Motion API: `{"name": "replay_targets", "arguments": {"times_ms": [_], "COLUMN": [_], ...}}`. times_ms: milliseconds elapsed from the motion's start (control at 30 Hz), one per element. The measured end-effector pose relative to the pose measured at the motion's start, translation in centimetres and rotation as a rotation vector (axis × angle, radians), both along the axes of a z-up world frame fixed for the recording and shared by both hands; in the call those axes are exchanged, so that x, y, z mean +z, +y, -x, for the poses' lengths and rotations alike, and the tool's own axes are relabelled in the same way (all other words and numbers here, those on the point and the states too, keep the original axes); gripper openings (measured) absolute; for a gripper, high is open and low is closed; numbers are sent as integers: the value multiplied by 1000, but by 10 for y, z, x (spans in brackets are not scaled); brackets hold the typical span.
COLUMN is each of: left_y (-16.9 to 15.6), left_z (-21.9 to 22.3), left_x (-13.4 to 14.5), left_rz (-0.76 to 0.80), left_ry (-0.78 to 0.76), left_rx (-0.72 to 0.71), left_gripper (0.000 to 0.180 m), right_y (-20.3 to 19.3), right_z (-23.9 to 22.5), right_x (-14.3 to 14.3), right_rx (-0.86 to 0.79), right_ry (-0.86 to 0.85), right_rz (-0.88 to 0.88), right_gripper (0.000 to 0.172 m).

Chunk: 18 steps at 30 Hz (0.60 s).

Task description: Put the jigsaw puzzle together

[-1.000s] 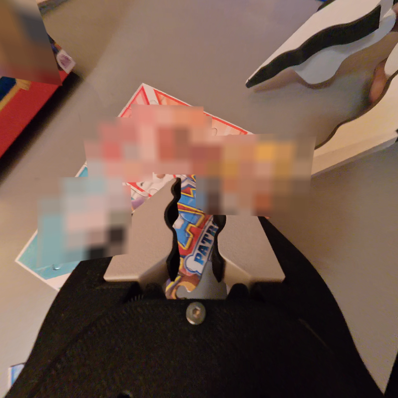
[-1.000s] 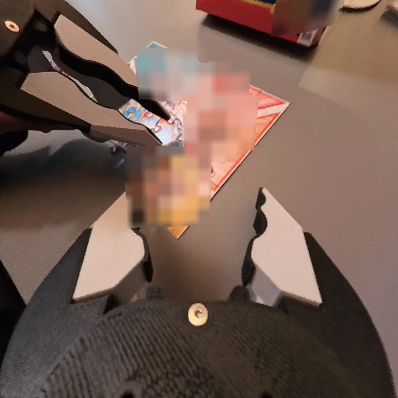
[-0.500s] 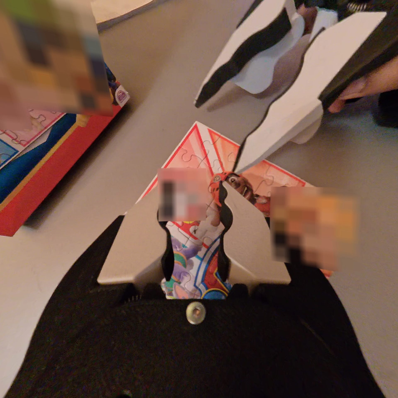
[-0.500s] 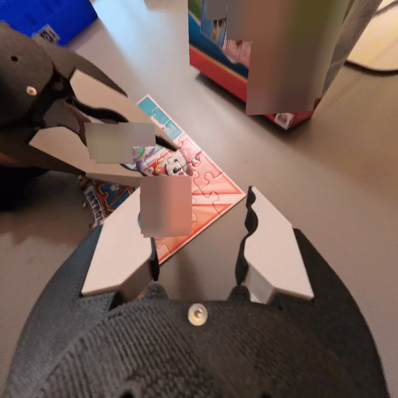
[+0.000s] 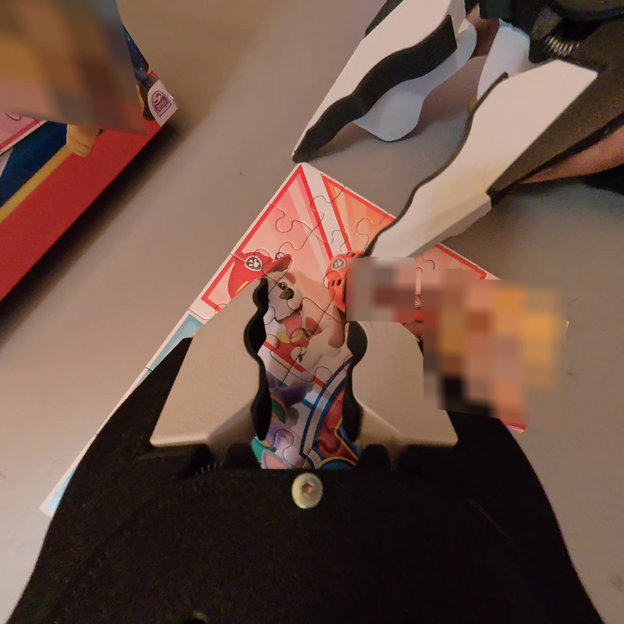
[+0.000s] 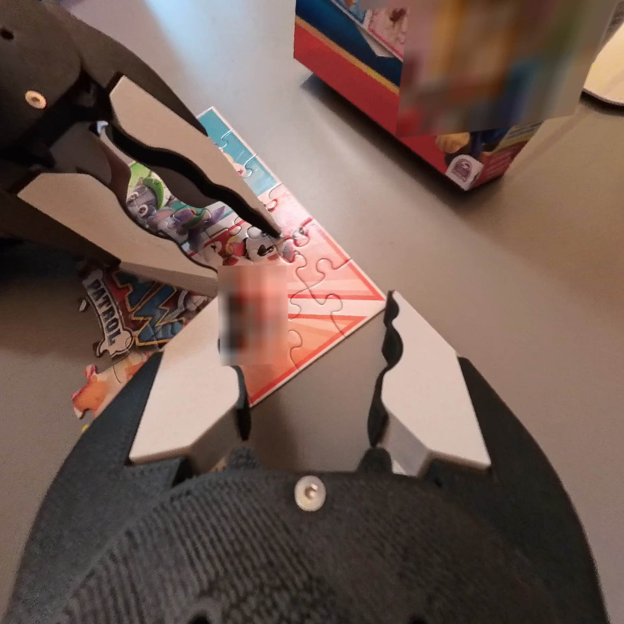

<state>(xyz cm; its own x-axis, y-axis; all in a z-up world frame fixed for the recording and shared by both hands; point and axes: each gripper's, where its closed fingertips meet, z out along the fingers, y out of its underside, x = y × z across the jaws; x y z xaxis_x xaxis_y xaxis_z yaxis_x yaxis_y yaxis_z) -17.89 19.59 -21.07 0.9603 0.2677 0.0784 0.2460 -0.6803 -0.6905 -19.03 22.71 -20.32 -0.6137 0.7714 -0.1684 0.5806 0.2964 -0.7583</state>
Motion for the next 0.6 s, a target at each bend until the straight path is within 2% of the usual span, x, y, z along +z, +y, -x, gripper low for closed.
{"name": "replay_targets", "arguments": {"times_ms": [33, 167, 333, 400, 467, 600], "left_y": [0, 0, 0, 0, -1, -6], "left_z": [0, 0, 0, 0, -1, -5], "left_x": [0, 0, 0, 0, 0, 0], "left_rz": [1, -3, -3, -1, 4, 19], "left_ry": [6, 8, 9, 10, 11, -16], "left_rx": [1, 4, 5, 6, 6, -10], "left_gripper": [44, 43, 43, 44, 44, 40], "right_y": [0, -1, -1, -7, -9, -3], "right_z": [-1, -4, -7, -12, -14, -12], "right_x": [-1, -3, 2, 7, 9, 12], "right_rx": [4, 15, 17, 47, 47, 36], "right_ry": [7, 9, -16, -36, -56, 2], "right_rz": [-26, -60, 20, 86, 123, 54], "right_gripper": [89, 90, 88, 74, 79, 77]}}
